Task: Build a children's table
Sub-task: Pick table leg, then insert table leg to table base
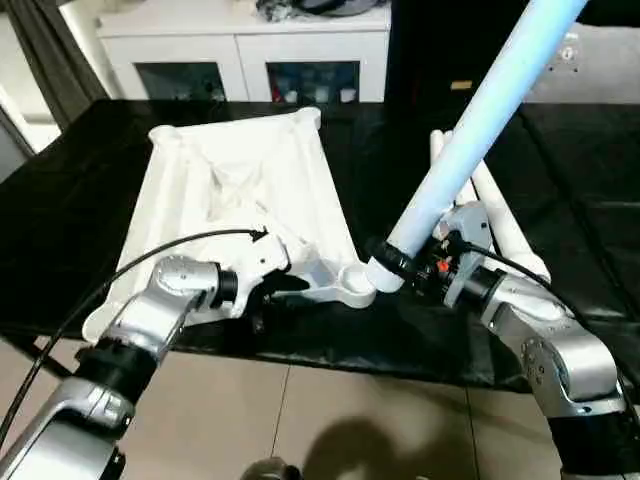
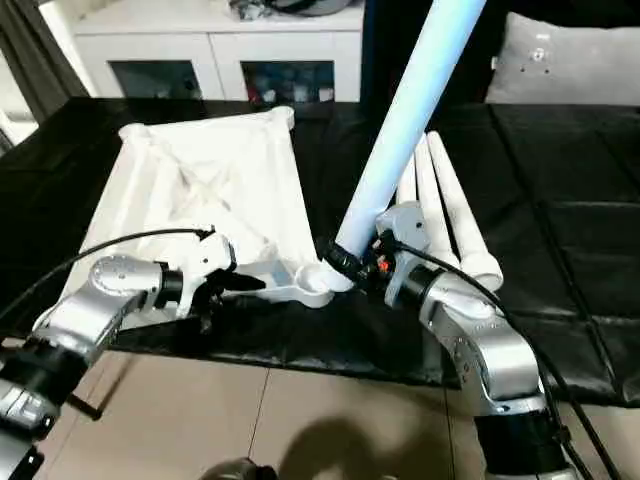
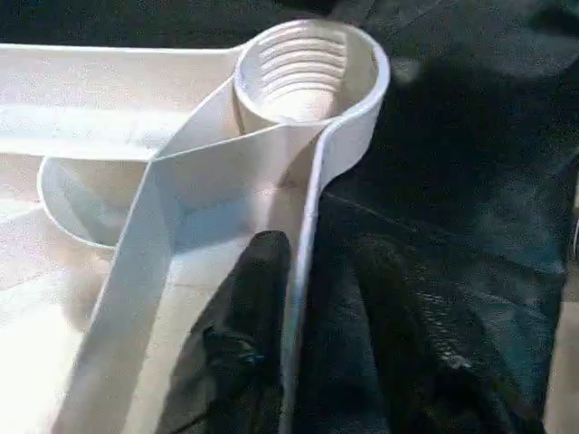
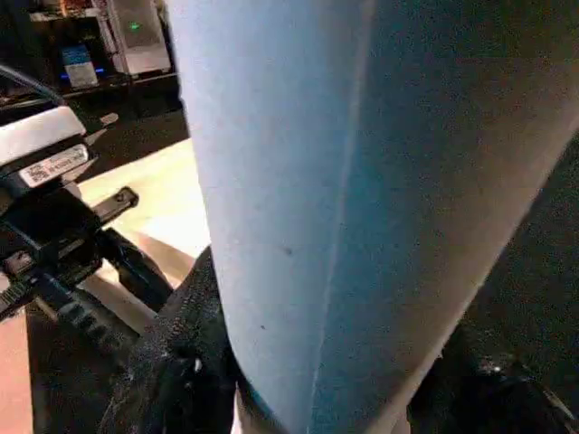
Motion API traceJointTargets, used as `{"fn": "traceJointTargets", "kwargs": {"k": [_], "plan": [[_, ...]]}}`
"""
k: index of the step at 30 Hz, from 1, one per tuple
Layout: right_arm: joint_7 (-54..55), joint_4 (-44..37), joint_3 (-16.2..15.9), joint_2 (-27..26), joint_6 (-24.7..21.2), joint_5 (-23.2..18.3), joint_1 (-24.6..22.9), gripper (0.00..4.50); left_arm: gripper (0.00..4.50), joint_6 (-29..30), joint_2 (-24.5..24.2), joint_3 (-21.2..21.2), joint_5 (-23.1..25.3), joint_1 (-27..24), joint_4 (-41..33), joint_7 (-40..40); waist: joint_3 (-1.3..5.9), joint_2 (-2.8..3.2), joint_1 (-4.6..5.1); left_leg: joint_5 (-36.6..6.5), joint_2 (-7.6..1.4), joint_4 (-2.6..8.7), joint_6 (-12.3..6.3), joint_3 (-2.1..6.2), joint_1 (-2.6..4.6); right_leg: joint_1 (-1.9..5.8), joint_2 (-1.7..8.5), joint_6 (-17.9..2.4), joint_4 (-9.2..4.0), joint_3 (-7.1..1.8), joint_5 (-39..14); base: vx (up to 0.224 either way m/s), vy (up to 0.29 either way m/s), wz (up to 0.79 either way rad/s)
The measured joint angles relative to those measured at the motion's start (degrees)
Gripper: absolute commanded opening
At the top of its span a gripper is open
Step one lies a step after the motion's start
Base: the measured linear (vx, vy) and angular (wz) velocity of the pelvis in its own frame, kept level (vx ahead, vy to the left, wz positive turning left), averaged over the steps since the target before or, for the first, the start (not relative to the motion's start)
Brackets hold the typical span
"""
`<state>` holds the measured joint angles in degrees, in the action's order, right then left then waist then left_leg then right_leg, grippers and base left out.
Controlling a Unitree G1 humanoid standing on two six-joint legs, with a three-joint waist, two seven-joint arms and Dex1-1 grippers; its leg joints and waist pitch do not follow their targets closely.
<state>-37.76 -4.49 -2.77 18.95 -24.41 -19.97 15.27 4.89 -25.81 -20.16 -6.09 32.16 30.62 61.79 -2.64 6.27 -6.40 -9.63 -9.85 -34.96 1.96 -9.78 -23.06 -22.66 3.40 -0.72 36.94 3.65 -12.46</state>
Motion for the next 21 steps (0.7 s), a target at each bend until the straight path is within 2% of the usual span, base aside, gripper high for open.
{"fn": "traceJointTargets", "kwargs": {"k": [1, 4, 7, 10, 13, 16, 21], "plan": [[0.0, -0.2, 0.0, 0.1, -0.1, 0.0, -0.1, 1.91, 1.04, -0.5, 0.4, 0.0, 0.3, 0.2, 1.1, 0.0, 0.0, 0.01, 0.05, 0.0, 0.0, 0.0, 0.0, 0.0, -0.01, 0.0, 0.0, 0.0, -0.02, 0.0, 0.0, 0.0, 0.0, 0.0], [-0.1, -0.8, 0.0, 0.5, -0.2, 0.0, -0.4, 1.91, 0.96, -1.4, 0.6, 0.0, 0.9, 0.6, 2.3, -0.1, 0.0, 0.01, 0.13, 0.0, 0.0, 0.01, -0.01, 0.0, -0.03, -0.02, 0.0, 0.0, -0.02, 0.01, 0.0, 0.0, 0.0, 0.0], [-0.2, -1.3, -0.2, 0.7, -0.4, 0.2, -0.4, 1.91, 0.58, -2.1, 0.6, 0.0, 1.5, 1.4, 4.1, -0.1, 0.0, 0.01, 0.19, 0.0, 0.0, 0.01, -0.01, 0.0, -0.02, -0.02, 0.0, 0.0, -0.01, 0.0, 0.0, 0.0, 0.0, 0.0], [-0.2, -1.6, -0.4, 1.0, -0.6, 0.2, -0.4, 1.91, 0.55, -3.7, 0.7, 0.0, 2.3, 1.7, 6.0, -0.2, 0.0, -0.03, 0.24, 0.0, 0.0, 0.0, -0.01, 0.0, -0.01, 0.0, 0.0, 0.0, 0.0, 0.0, 0.0, 0.0, 0.0, 0.0], [-0.6, -1.6, -1.2, 1.5, -1.4, 0.2, -0.4, 1.91, 0.17, -4.5, 0.8, 0.0, 2.5, 1.8, 6.5, 0.0, 0.0, -0.07, 0.28, 0.0, 0.0, -0.01, -0.01, -0.01, 0.0, 0.0, 0.01, 0.0, -0.01, 0.0, 0.0, 0.0, 0.0, 0.0], [-2.1, -1.6, -2.6, 2.0, -2.8, 0.2, 0.3, 1.91, 0.06, -4.5, 0.8, 0.0, 2.4, 1.6, 5.8, 1.9, -0.07, -0.73, 0.66, 0.0, -0.02, 0.02, -0.02, -0.07, -0.02, -0.05, 0.0, 0.0, -0.01, -0.02, 0.0, 0.0, 0.0, 0.0], [-2.8, -1.2, -4.9, 2.6, -5.0, 1.3, 2.7, 1.91, 0.0, -2.0, -0.2, 0.0, 2.0, -0.6, 1.0, 3.3, -0.08, -1.34, 1.17, 0.0, -0.01, 0.06, -0.04, -0.13, -0.05, -0.13, 0.01, 0.0, -0.02, -0.05, 0.0, 0.0, 0.0, 0.0]]}}
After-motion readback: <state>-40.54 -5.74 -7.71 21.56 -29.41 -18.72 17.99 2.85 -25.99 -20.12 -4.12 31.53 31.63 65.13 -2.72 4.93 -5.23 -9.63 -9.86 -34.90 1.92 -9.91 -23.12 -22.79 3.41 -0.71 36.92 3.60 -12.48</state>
